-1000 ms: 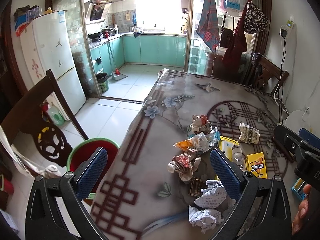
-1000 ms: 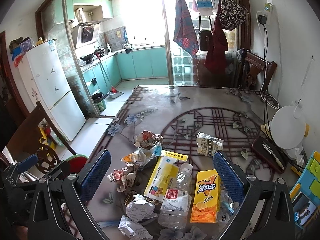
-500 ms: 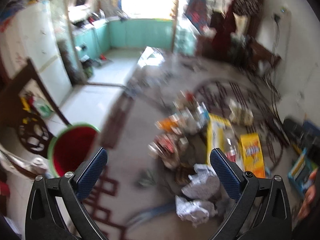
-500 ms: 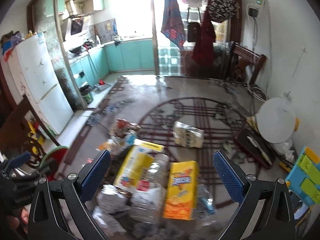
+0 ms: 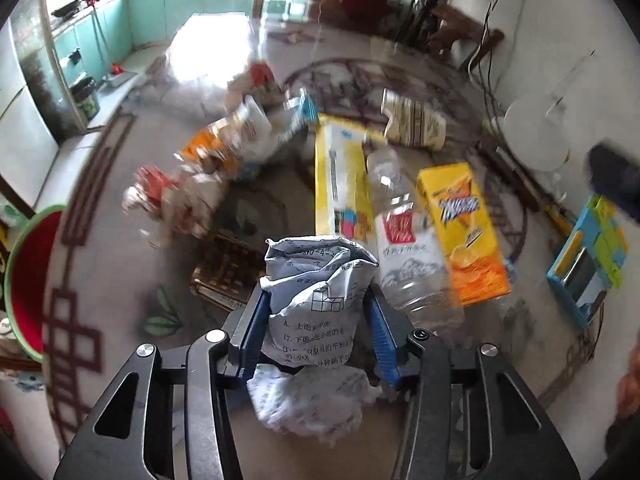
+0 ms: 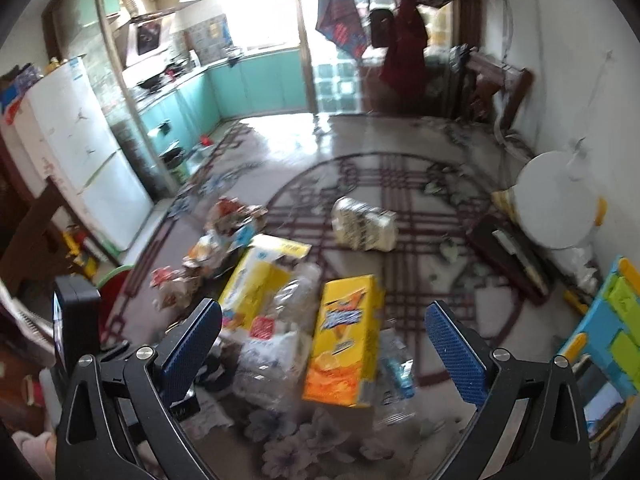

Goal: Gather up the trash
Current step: 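Grasp the crumpled white printed paper with the left tool, then grasp the yellow bear-print milk carton with the right tool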

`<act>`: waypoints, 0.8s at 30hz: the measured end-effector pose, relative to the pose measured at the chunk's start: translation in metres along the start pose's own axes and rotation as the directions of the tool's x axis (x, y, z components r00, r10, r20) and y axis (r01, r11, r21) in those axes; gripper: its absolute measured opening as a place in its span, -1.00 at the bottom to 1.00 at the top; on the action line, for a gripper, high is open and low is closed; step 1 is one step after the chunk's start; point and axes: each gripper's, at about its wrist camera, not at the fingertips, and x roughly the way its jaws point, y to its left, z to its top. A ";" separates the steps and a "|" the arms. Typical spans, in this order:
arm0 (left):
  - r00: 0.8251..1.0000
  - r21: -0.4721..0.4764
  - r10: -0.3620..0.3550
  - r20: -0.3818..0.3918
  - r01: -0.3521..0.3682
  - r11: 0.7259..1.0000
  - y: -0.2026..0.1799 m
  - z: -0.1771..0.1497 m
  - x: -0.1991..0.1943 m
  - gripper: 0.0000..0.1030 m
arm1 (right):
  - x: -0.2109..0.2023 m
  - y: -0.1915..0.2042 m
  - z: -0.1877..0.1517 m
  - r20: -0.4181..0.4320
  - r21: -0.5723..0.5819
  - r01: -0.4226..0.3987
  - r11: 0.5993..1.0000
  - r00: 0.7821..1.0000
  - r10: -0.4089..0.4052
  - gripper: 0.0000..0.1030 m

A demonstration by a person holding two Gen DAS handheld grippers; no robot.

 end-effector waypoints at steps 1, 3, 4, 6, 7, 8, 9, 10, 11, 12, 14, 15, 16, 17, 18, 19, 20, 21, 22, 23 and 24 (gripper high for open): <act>1.000 -0.004 0.005 0.026 -0.005 1.000 0.002 0.002 -0.009 -0.11 | 0.003 0.001 0.000 -0.014 0.010 -0.030 1.000 0.999 0.030 0.86; 0.997 -0.026 0.024 0.071 -0.022 0.999 0.009 0.006 -0.030 -0.11 | 0.010 0.007 -0.001 -0.036 0.017 -0.086 0.996 0.996 0.086 0.71; 0.996 -0.039 0.036 0.086 -0.033 0.999 0.013 0.007 -0.038 -0.10 | 0.017 0.011 -0.001 -0.060 0.020 -0.127 0.992 0.990 0.128 0.55; 0.993 -0.057 0.059 0.106 -0.053 0.997 0.023 0.010 -0.049 -0.10 | 0.033 0.019 -0.003 -0.104 0.025 -0.168 0.986 0.980 0.169 0.00; 0.990 -0.064 0.075 0.118 -0.068 0.996 0.027 0.012 -0.053 -0.10 | 0.045 0.022 -0.006 -0.140 0.034 -0.178 0.983 0.973 0.181 -0.22; 0.987 -0.069 0.093 0.132 -0.084 0.994 0.030 0.011 -0.058 -0.09 | 0.057 0.025 -0.009 -0.176 0.040 -0.175 0.984 0.968 0.179 -0.22; 0.983 -0.075 0.114 0.145 -0.103 0.992 0.033 0.011 -0.065 -0.09 | 0.066 0.028 -0.013 -0.197 0.042 -0.169 0.985 0.965 0.174 -0.22; 0.980 -0.081 0.128 0.152 -0.116 0.990 0.038 0.010 -0.068 -0.09 | 0.076 0.029 -0.016 -0.224 0.044 -0.153 0.987 0.961 0.159 -0.22; 0.978 -0.090 0.139 0.158 -0.125 0.988 0.041 0.009 -0.072 -0.09 | 0.085 0.030 -0.020 -0.247 0.042 -0.128 0.991 0.960 0.134 -0.22; 0.975 -0.104 0.147 0.164 -0.131 0.986 0.045 0.006 -0.075 -0.08 | 0.093 0.031 -0.023 -0.268 0.043 -0.114 0.992 0.956 0.122 -0.22; 0.973 -0.126 0.159 0.167 -0.139 0.982 0.051 0.004 -0.077 -0.07 | 0.109 0.032 -0.030 -0.319 0.049 -0.111 0.993 0.940 0.121 -0.13; 0.971 -0.137 0.170 0.166 -0.148 0.979 0.055 0.002 -0.078 -0.06 | 0.114 0.032 -0.032 -0.330 0.041 -0.101 0.994 0.938 0.109 0.06; 0.970 -0.148 0.180 0.163 -0.156 0.977 0.057 0.000 -0.078 -0.06 | 0.119 0.033 -0.034 -0.339 0.029 -0.088 0.996 0.936 0.093 0.08; 0.969 -0.160 0.189 0.157 -0.163 0.973 0.061 -0.001 -0.077 -0.06 | 0.126 0.034 -0.037 -0.355 0.017 -0.074 0.997 0.932 0.075 0.09; 0.970 -0.173 0.193 0.151 -0.166 0.971 0.065 -0.003 -0.078 -0.05 | 0.133 0.033 -0.038 -0.366 0.013 -0.066 0.998 0.928 0.066 0.09; 0.970 -0.189 0.198 0.142 -0.169 0.967 0.070 -0.005 -0.077 -0.05 | 0.136 0.032 -0.039 -0.375 0.018 -0.068 0.997 0.924 0.070 0.09; 0.970 -0.204 0.201 0.135 -0.171 0.964 0.074 -0.006 -0.077 -0.05 | 0.137 0.031 -0.041 -0.380 0.025 -0.075 0.997 0.922 0.079 0.10; 0.970 -0.215 0.204 0.131 -0.173 0.961 0.077 -0.007 -0.076 -0.05 | 0.137 0.031 -0.042 -0.381 0.027 -0.074 0.997 0.921 0.078 0.12; 0.970 -0.220 0.206 0.129 -0.175 0.960 0.079 -0.009 -0.078 -0.05 | 0.137 0.031 -0.044 -0.382 0.026 -0.070 0.997 0.921 0.075 0.13; 0.969 -0.223 0.209 0.129 -0.177 0.959 0.081 -0.009 -0.078 -0.05 | 0.135 0.032 -0.043 -0.375 0.018 -0.054 0.998 0.925 0.057 0.13; 0.970 -0.225 0.209 0.127 -0.177 0.958 0.082 -0.009 -0.077 -0.05 | 0.127 0.031 -0.040 -0.351 0.011 -0.043 0.999 0.935 0.044 0.13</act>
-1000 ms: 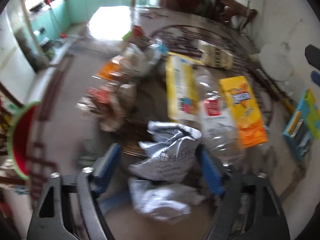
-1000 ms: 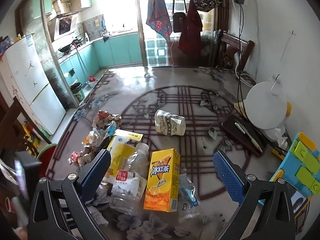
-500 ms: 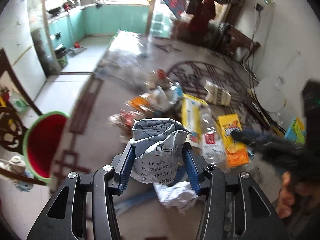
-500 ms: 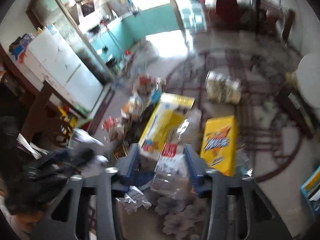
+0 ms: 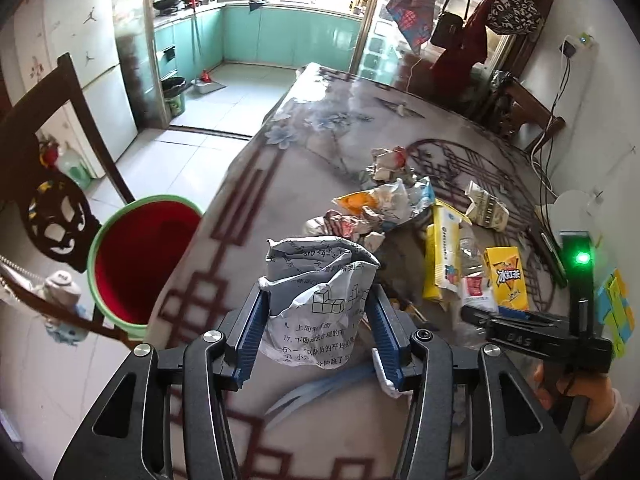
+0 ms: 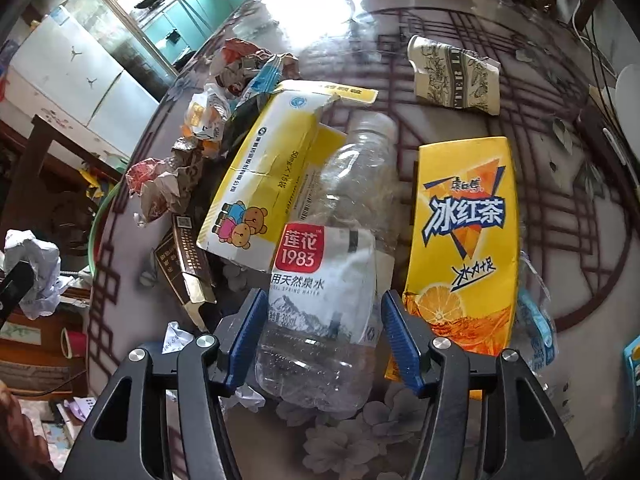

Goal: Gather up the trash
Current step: 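Grasp the yellow bear-print milk carton with the right tool, then drop the white paper into the red bucket while the right tool drops the carton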

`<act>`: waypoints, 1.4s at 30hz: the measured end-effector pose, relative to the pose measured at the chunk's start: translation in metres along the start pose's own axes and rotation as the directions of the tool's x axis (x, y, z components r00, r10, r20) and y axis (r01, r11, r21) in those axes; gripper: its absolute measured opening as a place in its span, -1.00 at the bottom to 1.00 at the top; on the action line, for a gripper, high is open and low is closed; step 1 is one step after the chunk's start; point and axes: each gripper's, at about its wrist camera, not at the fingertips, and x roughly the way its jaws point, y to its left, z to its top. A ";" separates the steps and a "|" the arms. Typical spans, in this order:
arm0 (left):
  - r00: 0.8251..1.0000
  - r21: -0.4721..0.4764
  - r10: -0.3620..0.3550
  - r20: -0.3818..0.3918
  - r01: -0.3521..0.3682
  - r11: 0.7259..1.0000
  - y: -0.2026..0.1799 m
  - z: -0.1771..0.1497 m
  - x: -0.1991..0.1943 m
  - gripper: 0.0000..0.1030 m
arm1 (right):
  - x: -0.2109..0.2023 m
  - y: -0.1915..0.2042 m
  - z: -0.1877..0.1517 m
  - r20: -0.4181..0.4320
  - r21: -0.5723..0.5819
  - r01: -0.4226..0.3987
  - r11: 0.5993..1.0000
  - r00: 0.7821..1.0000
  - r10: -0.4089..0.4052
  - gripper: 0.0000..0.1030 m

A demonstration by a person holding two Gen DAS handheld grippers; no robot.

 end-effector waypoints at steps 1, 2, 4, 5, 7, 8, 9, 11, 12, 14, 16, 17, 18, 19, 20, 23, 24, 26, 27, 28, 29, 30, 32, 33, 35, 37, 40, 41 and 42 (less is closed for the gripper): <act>1.000 -0.003 0.000 -0.002 0.000 1.000 0.001 0.000 0.000 -0.05 | -0.011 0.003 0.001 0.057 -0.008 0.021 1.000 0.998 -0.020 0.13; 1.000 -0.008 0.000 -0.003 0.000 1.000 0.003 0.000 -0.001 -0.05 | -0.023 0.006 0.002 0.110 -0.019 0.031 0.999 0.994 -0.029 0.13; 1.000 -0.012 -0.001 -0.005 0.001 1.000 0.004 0.000 -0.002 -0.05 | -0.039 0.015 0.010 0.158 -0.048 0.010 0.999 0.987 -0.002 0.24; 1.000 -0.011 -0.001 -0.006 0.001 1.000 0.004 0.000 -0.001 -0.05 | -0.042 0.022 0.016 0.165 -0.071 -0.015 0.997 0.986 0.027 0.29; 1.000 -0.005 -0.003 -0.010 0.003 1.000 0.002 0.001 0.000 -0.05 | -0.036 0.035 0.027 0.156 -0.097 -0.058 0.994 0.985 0.072 0.36; 1.000 -0.004 -0.004 -0.012 0.004 1.000 0.001 0.001 0.000 -0.05 | -0.026 0.041 0.036 0.147 -0.101 -0.051 0.994 0.987 0.066 0.36; 1.000 -0.003 -0.007 -0.013 0.007 1.000 0.001 0.001 0.000 -0.05 | -0.017 0.044 0.042 0.142 -0.102 -0.032 0.994 0.989 0.046 0.36; 1.000 0.002 -0.011 -0.014 0.011 1.000 -0.002 0.001 0.000 -0.04 | 0.009 0.050 0.054 0.090 -0.099 0.014 0.995 0.996 -0.005 0.36; 1.000 0.004 -0.011 -0.012 0.011 1.000 -0.002 0.001 -0.001 -0.03 | 0.019 0.052 0.058 0.062 -0.096 0.007 0.995 0.998 -0.001 0.36; 1.000 0.003 -0.006 -0.007 0.006 1.000 -0.001 0.001 -0.004 -0.01 | 0.036 0.053 0.061 0.018 -0.091 0.020 0.996 1.000 -0.018 0.36; 1.000 -0.008 0.002 -0.004 -0.002 1.000 0.004 0.002 -0.006 -0.01 | 0.048 0.051 0.062 -0.007 -0.085 0.046 0.995 0.999 -0.046 0.21; 1.000 -0.012 0.006 -0.003 -0.006 1.000 0.005 0.002 -0.006 -0.01 | 0.053 0.050 0.062 -0.021 -0.074 0.034 0.997 0.999 -0.036 0.00; 1.000 -0.018 0.013 -0.004 -0.014 1.000 0.009 0.001 -0.006 -0.01 | 0.052 0.049 0.062 -0.011 -0.078 0.047 0.996 0.999 -0.048 -0.14; 1.000 -0.023 0.018 -0.005 -0.018 1.000 0.012 0.001 -0.006 -0.01 | 0.050 0.048 0.062 -0.004 -0.077 0.014 0.997 1.000 -0.014 -0.17; 1.000 -0.031 0.026 -0.006 -0.026 0.999 0.016 0.001 -0.006 -0.01 | 0.046 0.047 0.063 -0.004 -0.069 -0.017 0.997 1.000 0.017 -0.19; 0.999 -0.065 0.045 -0.009 -0.045 0.997 0.033 0.002 -0.005 -0.01 | 0.025 0.048 0.063 0.047 -0.060 -0.042 0.997 0.998 0.045 -0.20; 0.999 -0.079 0.052 -0.007 -0.052 0.996 0.041 0.002 -0.005 -0.01 | 0.017 0.048 0.062 0.067 -0.056 -0.049 0.997 0.996 0.052 -0.20; 0.998 -0.095 0.069 -0.004 -0.069 0.993 0.053 0.005 -0.005 -0.01 | -0.008 0.052 0.061 0.116 -0.044 -0.076 0.996 0.990 0.080 -0.20; 0.997 -0.106 0.078 -0.002 -0.078 0.991 0.062 0.007 -0.005 -0.01 | -0.019 0.055 0.062 0.137 -0.043 -0.087 0.995 0.986 0.092 -0.20; 0.996 -0.119 0.085 -0.002 -0.085 0.989 0.073 0.009 -0.004 -0.01 | -0.034 0.061 0.061 0.164 -0.046 -0.100 0.994 0.981 0.106 -0.21; 0.996 -0.131 0.091 -0.003 -0.091 0.987 0.082 0.011 -0.003 -0.01 | -0.044 0.068 0.060 0.184 -0.053 -0.108 0.993 0.976 0.116 -0.21; 0.995 -0.146 0.101 -0.004 -0.101 0.984 0.097 0.015 -0.001 -0.01 | -0.054 0.076 0.057 0.204 -0.063 -0.119 0.991 0.970 0.129 -0.22; 0.994 -0.162 0.111 -0.008 -0.111 0.981 0.116 0.019 0.002 -0.01 | -0.071 0.098 0.060 0.234 -0.094 -0.150 0.984 0.958 0.168 -0.24; 0.994 -0.172 0.112 -0.011 -0.113 0.979 0.129 0.022 0.004 -0.01 | -0.076 0.111 0.061 0.237 -0.112 -0.168 0.979 0.953 0.191 -0.25; 0.993 -0.178 0.118 -0.016 -0.119 0.977 0.148 0.026 0.009 -0.01 | -0.075 0.143 0.066 0.229 -0.147 -0.209 0.967 0.944 0.239 -0.25; 0.992 -0.181 0.122 -0.035 -0.126 0.975 0.167 0.030 0.018 -0.01 | -0.062 0.184 0.071 0.206 -0.186 -0.224 0.957 0.943 0.261 -0.25; 0.991 -0.179 0.119 -0.066 -0.129 0.975 0.193 0.033 0.034 -0.01 | -0.034 0.237 0.075 0.153 -0.206 -0.263 0.943 0.943 0.296 -0.26; 0.990 -0.172 0.118 -0.079 -0.130 0.976 0.203 0.034 0.042 -0.01 | -0.022 0.256 0.076 0.123 -0.208 -0.278 0.938 0.944 0.306 -0.26; 0.988 -0.164 0.115 -0.099 -0.130 0.978 0.211 0.034 0.051 -0.01 | -0.010 0.270 0.077 0.097 -0.212 -0.287 0.934 0.945 0.312 -0.26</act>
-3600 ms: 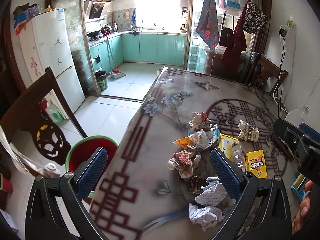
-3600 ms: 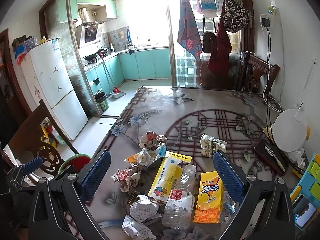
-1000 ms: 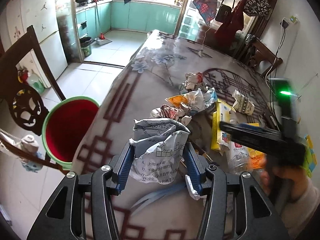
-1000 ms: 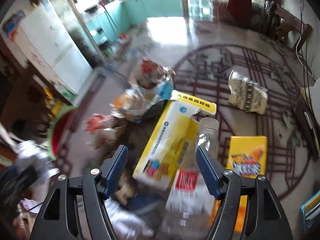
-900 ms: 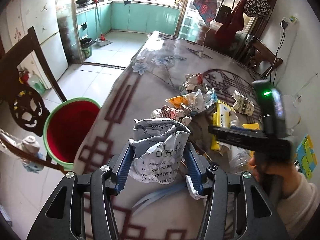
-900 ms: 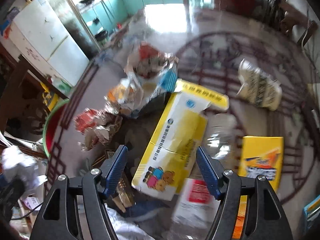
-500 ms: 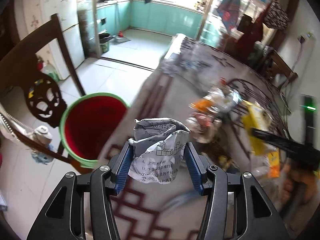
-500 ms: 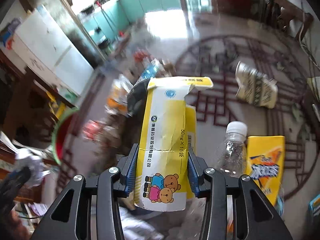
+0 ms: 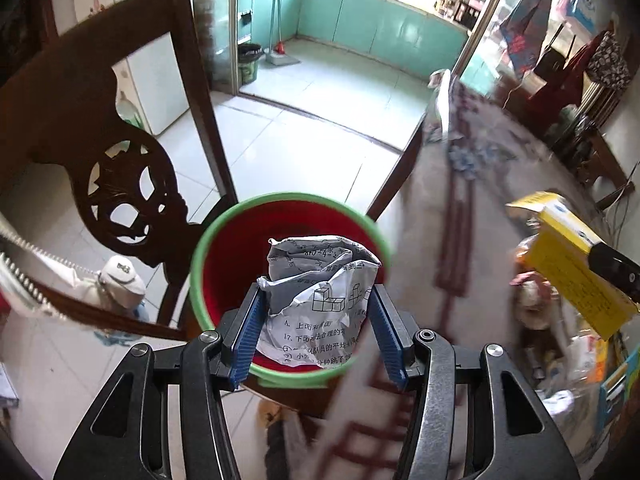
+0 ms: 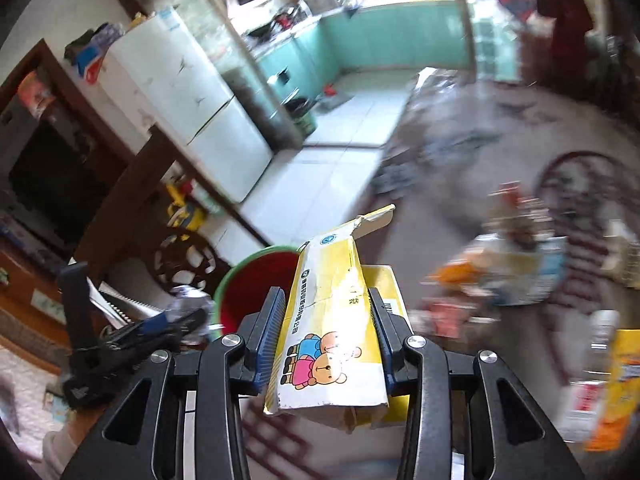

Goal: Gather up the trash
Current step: 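Drop the white paper into the red bucket while the right tool drops the carton, then grasp the brown cigarette box with the left tool while the right tool grasps a crumpled white wrapper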

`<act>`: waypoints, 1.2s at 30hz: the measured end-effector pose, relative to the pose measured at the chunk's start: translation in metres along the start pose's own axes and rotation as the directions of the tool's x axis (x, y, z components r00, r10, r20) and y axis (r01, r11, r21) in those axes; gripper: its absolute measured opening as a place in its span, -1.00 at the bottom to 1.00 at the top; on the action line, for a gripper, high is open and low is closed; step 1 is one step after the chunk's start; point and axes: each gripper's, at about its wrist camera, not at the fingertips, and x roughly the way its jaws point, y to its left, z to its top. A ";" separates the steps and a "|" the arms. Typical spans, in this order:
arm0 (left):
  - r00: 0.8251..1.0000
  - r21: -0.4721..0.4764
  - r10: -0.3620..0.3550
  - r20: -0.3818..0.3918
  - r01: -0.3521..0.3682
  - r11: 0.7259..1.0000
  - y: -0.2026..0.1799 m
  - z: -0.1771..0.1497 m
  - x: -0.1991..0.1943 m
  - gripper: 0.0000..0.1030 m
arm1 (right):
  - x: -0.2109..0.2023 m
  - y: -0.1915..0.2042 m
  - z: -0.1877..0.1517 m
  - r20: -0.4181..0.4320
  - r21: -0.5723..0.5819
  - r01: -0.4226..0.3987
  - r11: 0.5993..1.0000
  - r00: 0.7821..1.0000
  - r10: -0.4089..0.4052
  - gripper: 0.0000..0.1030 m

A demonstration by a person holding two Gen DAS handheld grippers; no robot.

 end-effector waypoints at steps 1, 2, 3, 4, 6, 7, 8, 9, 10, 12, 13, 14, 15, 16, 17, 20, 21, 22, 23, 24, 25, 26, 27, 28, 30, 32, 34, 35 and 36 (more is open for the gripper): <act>1.000 0.004 -0.002 -0.014 0.002 1.000 0.005 0.001 0.006 -0.01 | 0.019 0.011 0.002 -0.024 -0.004 -0.003 1.000 1.000 0.003 -0.26; 0.999 0.011 -0.005 -0.038 0.005 1.000 0.011 0.003 0.016 -0.01 | 0.034 0.017 0.003 -0.043 -0.009 0.002 1.000 0.999 -0.003 -0.26; 0.998 0.021 -0.006 -0.061 0.007 1.000 0.017 0.003 0.026 -0.01 | 0.053 0.026 0.003 -0.070 -0.016 0.011 1.000 0.997 -0.012 -0.26; 0.997 0.032 -0.007 -0.078 0.009 0.999 0.020 0.003 0.032 -0.01 | 0.070 0.033 0.003 -0.097 -0.018 0.017 1.000 0.995 -0.019 -0.26; 0.995 0.048 -0.006 -0.104 0.011 0.999 0.026 0.003 0.043 -0.01 | 0.097 0.040 0.001 -0.145 -0.013 0.028 1.000 0.989 -0.030 -0.26; 0.993 0.056 -0.011 -0.121 0.018 0.998 0.030 0.003 0.051 -0.01 | 0.106 0.040 -0.003 -0.160 -0.010 0.033 0.999 0.987 -0.034 -0.26; 0.991 0.060 -0.012 -0.131 0.020 0.998 0.033 0.002 0.056 -0.01 | 0.120 0.046 -0.005 -0.183 -0.009 0.045 0.999 0.982 -0.046 -0.25; 0.989 0.065 -0.007 -0.149 0.017 0.998 0.036 0.001 0.063 -0.01 | 0.127 0.048 -0.008 -0.199 -0.012 0.052 0.999 0.979 -0.053 -0.26; 0.987 0.066 -0.007 -0.162 0.017 0.998 0.039 0.001 0.068 -0.01 | 0.136 0.054 -0.010 -0.218 -0.016 0.058 0.998 0.974 -0.060 -0.25; 0.982 0.073 -0.008 -0.191 0.022 0.997 0.044 -0.001 0.078 0.02 | 0.155 0.057 -0.013 -0.263 -0.028 0.057 0.998 0.963 -0.062 -0.23; 0.981 0.079 0.000 -0.195 0.016 0.997 0.046 0.000 0.081 0.11 | 0.161 0.060 -0.015 -0.274 -0.030 0.063 0.998 0.959 -0.069 -0.22; 0.980 0.087 0.009 -0.197 0.008 0.996 0.048 0.000 0.083 0.14 | 0.164 0.063 -0.015 -0.274 -0.031 0.071 0.997 0.959 -0.077 -0.20; 0.981 0.095 0.012 -0.195 0.007 0.995 0.049 0.000 0.084 0.14 | 0.167 0.062 -0.015 -0.274 -0.032 0.077 0.996 0.958 -0.083 -0.20; 0.981 0.096 0.011 -0.195 0.008 0.995 0.051 0.001 0.084 0.15 | 0.169 0.061 -0.016 -0.273 -0.033 0.080 0.996 0.958 -0.086 -0.20; 0.981 0.096 0.011 -0.196 0.008 0.995 0.052 0.002 0.084 0.19 | 0.170 0.062 -0.018 -0.270 -0.032 0.081 0.996 0.959 -0.087 -0.19; 0.982 0.100 0.004 -0.191 0.015 0.995 0.055 0.004 0.081 0.22 | 0.166 0.064 -0.017 -0.261 -0.029 0.101 0.994 0.960 -0.105 -0.05; 0.983 0.103 0.001 -0.185 0.019 0.994 0.055 0.005 0.078 0.22 | 0.163 0.062 -0.016 -0.254 -0.026 0.107 0.994 0.961 -0.110 -0.05; 0.984 0.105 -0.003 -0.180 0.022 0.994 0.055 0.006 0.077 0.22 | 0.157 0.063 -0.016 -0.242 -0.022 0.109 0.994 0.964 -0.111 -0.05; 0.986 0.107 -0.007 -0.169 0.026 0.994 0.055 0.008 0.072 0.22 | 0.149 0.063 -0.015 -0.230 -0.020 0.109 0.994 0.967 -0.111 -0.05; 0.988 0.110 -0.012 -0.156 0.029 0.994 0.054 0.009 0.066 0.22 | 0.140 0.063 -0.016 -0.212 -0.021 0.110 0.994 0.971 -0.112 -0.05; 0.990 0.114 -0.018 -0.143 0.035 0.993 0.053 0.010 0.062 0.22 | 0.130 0.063 -0.016 -0.194 -0.026 0.115 0.993 0.974 -0.118 -0.05; 0.991 0.120 -0.024 -0.132 0.040 0.992 0.051 0.011 0.058 0.22 | 0.119 0.061 -0.018 -0.178 -0.029 0.124 0.992 0.976 -0.127 -0.05; 0.993 0.134 -0.030 -0.116 0.045 0.990 0.047 0.012 0.050 0.22 | 0.110 0.059 -0.019 -0.164 -0.028 0.134 0.991 0.977 -0.137 -0.04; 0.994 0.145 -0.033 -0.107 0.048 0.988 0.043 0.014 0.047 0.22 | 0.098 0.054 -0.022 -0.148 -0.021 0.147 0.989 0.978 -0.148 -0.03; 0.996 0.183 -0.047 -0.077 0.061 0.981 0.031 0.016 0.034 0.22 | 0.073 0.039 -0.029 -0.128 -0.006 0.173 0.985 0.977 -0.172 0.02; 0.997 0.214 -0.061 -0.056 0.072 0.974 0.021 0.019 0.026 0.26 | 0.052 0.021 -0.036 -0.121 0.002 0.216 0.976 0.969 -0.214 0.06; 0.996 0.243 -0.077 -0.040 0.085 0.966 0.008 0.020 0.019 0.35 | 0.025 -0.006 -0.045 -0.117 0.009 0.298 0.955 0.948 -0.295 0.09; 0.995 0.258 -0.090 -0.033 0.096 0.961 -0.001 0.020 0.014 0.43 | 0.015 -0.017 -0.049 -0.123 0.015 0.324 0.946 0.939 -0.320 0.10; 0.994 0.271 -0.106 -0.027 0.110 0.956 -0.009 0.020 0.009 0.47 | 0.002 -0.032 -0.055 -0.138 0.027 0.352 0.936 0.928 -0.345 0.11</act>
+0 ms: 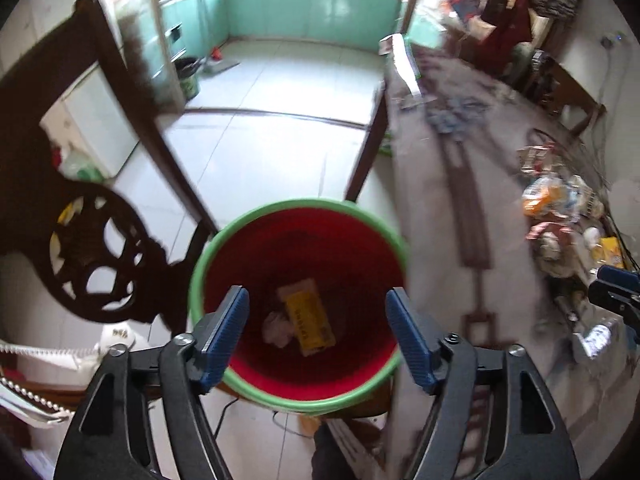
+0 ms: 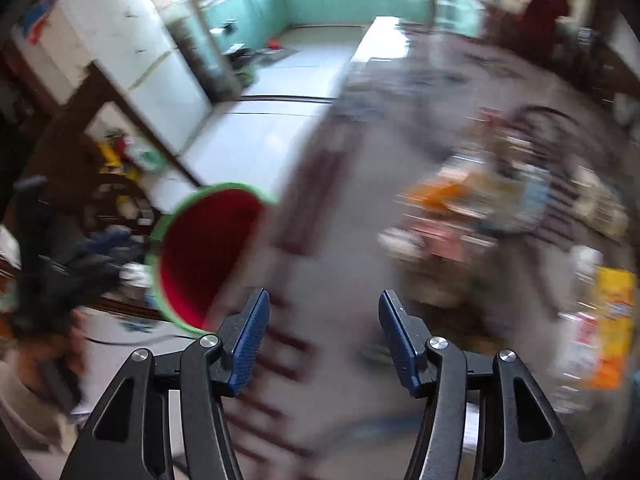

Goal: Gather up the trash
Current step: 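Grasp the brown cigarette box with the left tool while the right tool grasps a crumpled white wrapper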

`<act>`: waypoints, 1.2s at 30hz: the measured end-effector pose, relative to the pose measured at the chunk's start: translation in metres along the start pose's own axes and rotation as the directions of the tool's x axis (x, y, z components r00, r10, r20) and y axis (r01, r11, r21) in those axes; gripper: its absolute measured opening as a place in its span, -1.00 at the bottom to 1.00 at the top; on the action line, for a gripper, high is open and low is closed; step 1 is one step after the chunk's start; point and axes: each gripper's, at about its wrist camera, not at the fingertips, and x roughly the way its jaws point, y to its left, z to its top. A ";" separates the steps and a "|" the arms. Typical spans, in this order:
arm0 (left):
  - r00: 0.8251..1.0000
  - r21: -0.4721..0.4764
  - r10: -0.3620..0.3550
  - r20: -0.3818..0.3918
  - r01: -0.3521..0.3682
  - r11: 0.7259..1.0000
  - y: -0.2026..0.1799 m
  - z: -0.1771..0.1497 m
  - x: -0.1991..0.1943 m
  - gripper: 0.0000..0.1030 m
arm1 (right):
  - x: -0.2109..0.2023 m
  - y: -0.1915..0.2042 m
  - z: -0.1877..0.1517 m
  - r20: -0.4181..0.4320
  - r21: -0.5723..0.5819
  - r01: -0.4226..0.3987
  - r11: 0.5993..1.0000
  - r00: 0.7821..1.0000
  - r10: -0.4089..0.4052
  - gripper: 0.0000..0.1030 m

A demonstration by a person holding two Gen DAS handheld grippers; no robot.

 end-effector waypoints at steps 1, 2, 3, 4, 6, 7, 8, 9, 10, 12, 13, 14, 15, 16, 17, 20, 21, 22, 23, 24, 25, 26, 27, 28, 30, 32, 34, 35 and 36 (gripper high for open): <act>1.000 0.009 -0.010 0.007 0.010 1.000 -0.004 0.000 -0.001 0.53 | -0.005 -0.017 -0.007 -0.013 0.020 0.024 1.000 1.000 -0.023 0.12; 1.000 0.018 -0.019 0.014 0.019 1.000 -0.011 0.001 -0.003 0.55 | -0.011 -0.033 -0.014 -0.024 0.036 0.043 0.998 0.999 -0.042 0.12; 0.999 0.029 -0.030 0.022 0.029 0.999 -0.019 0.001 -0.005 0.56 | -0.014 -0.045 -0.020 -0.030 0.044 0.054 0.998 0.998 -0.052 0.12; 0.999 0.039 -0.041 0.028 0.040 0.998 -0.030 0.002 -0.007 0.56 | -0.017 -0.055 -0.028 -0.036 0.046 0.062 0.997 0.998 -0.060 0.12; 0.998 0.047 -0.059 0.033 0.058 0.997 -0.046 0.001 -0.010 0.57 | -0.019 -0.073 -0.043 -0.056 0.042 0.060 0.997 0.997 -0.058 0.13; 0.997 0.050 -0.069 0.037 0.067 0.997 -0.059 0.002 -0.011 0.57 | -0.020 -0.080 -0.048 -0.066 0.039 0.048 0.998 0.997 -0.046 0.13; 0.997 0.051 -0.073 0.037 0.071 0.996 -0.069 0.001 -0.012 0.57 | -0.018 -0.084 -0.054 -0.078 0.035 0.029 0.999 0.997 -0.026 0.13; 0.996 0.050 -0.077 0.036 0.075 0.996 -0.077 0.001 -0.013 0.57 | -0.017 -0.087 -0.060 -0.088 0.029 0.011 1.000 0.996 -0.008 0.13; 0.995 0.047 -0.090 0.033 0.088 0.995 -0.088 0.001 -0.014 0.58 | -0.015 -0.089 -0.065 -0.097 0.019 -0.007 1.000 0.995 0.009 0.13; 0.993 0.043 -0.111 0.030 0.110 0.993 -0.108 0.000 -0.016 0.60 | -0.010 -0.093 -0.072 -0.107 -0.009 -0.031 0.999 0.994 0.029 0.13; 0.993 0.043 -0.115 0.031 0.113 0.993 -0.117 -0.002 -0.017 0.62 | -0.007 -0.095 -0.076 -0.113 -0.031 -0.035 0.999 0.993 0.031 0.13; 0.993 0.042 -0.113 0.030 0.112 0.993 -0.126 -0.003 -0.017 0.63 | -0.003 -0.098 -0.079 -0.119 -0.053 -0.036 0.998 0.992 0.030 0.13; 0.993 0.040 -0.112 0.028 0.111 0.993 -0.135 -0.005 -0.017 0.63 | -0.001 -0.101 -0.083 -0.123 -0.070 -0.037 0.997 0.992 0.028 0.13; 0.993 0.033 -0.114 0.024 0.113 0.993 -0.142 -0.007 -0.016 0.64 | 0.002 -0.103 -0.087 -0.124 -0.083 -0.042 0.996 0.992 0.031 0.13; 0.993 0.026 -0.116 0.021 0.116 0.993 -0.148 -0.009 -0.016 0.64 | 0.004 -0.108 -0.088 -0.122 -0.089 -0.056 0.994 0.992 0.044 0.13; 0.992 -0.013 -0.124 0.012 0.124 0.992 -0.170 -0.012 -0.014 0.64 | 0.007 -0.121 -0.089 -0.107 -0.081 -0.131 0.988 0.987 0.122 0.13; 0.992 -0.031 -0.126 0.009 0.126 0.991 -0.176 -0.013 -0.013 0.64 | 0.010 -0.124 -0.089 -0.109 -0.078 -0.157 0.984 0.983 0.149 0.06; 0.992 -0.044 -0.128 0.007 0.128 0.991 -0.183 -0.014 -0.013 0.64 | 0.012 -0.128 -0.089 -0.111 -0.071 -0.198 0.978 0.976 0.189 -0.17; 0.992 -0.055 -0.128 0.004 0.128 0.990 -0.188 -0.015 -0.012 0.64 | 0.013 -0.132 -0.089 -0.117 -0.062 -0.234 0.970 0.967 0.226 -0.16; 0.992 -0.064 -0.129 -0.002 0.128 0.990 -0.194 -0.015 -0.010 0.64 | 0.011 -0.133 -0.089 -0.116 -0.069 -0.240 0.968 0.966 0.232 -0.20; 0.991 -0.070 -0.131 -0.007 0.131 0.989 -0.200 -0.016 -0.009 0.64 | 0.010 -0.135 -0.090 -0.116 -0.080 -0.248 0.965 0.964 0.238 -0.23; 0.991 -0.075 -0.135 -0.012 0.134 0.988 -0.205 -0.017 -0.007 0.64 | 0.006 -0.137 -0.091 -0.109 -0.088 -0.248 0.965 0.965 0.238 -0.24; 0.990 -0.080 -0.137 -0.022 0.135 0.988 -0.211 -0.017 -0.003 0.64 | 0.001 -0.140 -0.092 -0.094 -0.093 -0.242 0.966 0.968 0.233 -0.25; 0.990 -0.082 -0.136 -0.031 0.133 0.988 -0.218 -0.018 0.000 0.64 | -0.006 -0.145 -0.093 -0.074 -0.097 -0.229 0.968 0.972 0.223 -0.25; 0.989 -0.087 -0.137 -0.052 0.132 0.987 -0.230 -0.019 0.007 0.64 | -0.024 -0.156 -0.094 -0.032 -0.094 -0.210 0.973 0.978 0.207 -0.25; 0.986 -0.104 -0.143 -0.082 0.134 0.985 -0.237 -0.021 0.016 0.64 | -0.045 -0.170 -0.095 0.024 -0.081 -0.179 0.981 0.983 0.181 -0.25; 0.981 -0.129 -0.158 -0.110 0.143 0.981 -0.245 -0.023 0.028 0.64 | -0.063 -0.184 -0.093 0.072 -0.064 -0.160 0.985 0.984 0.164 -0.25; 0.980 -0.140 -0.159 -0.123 0.141 0.980 -0.249 -0.024 0.034 0.64 | -0.072 -0.190 -0.092 0.098 -0.049 -0.159 0.986 0.982 0.163 -0.25; 0.978 -0.148 -0.156 -0.138 0.135 0.980 -0.253 -0.024 0.041 0.64 | -0.078 -0.195 -0.090 0.118 -0.038 -0.156 0.987 0.980 0.160 -0.25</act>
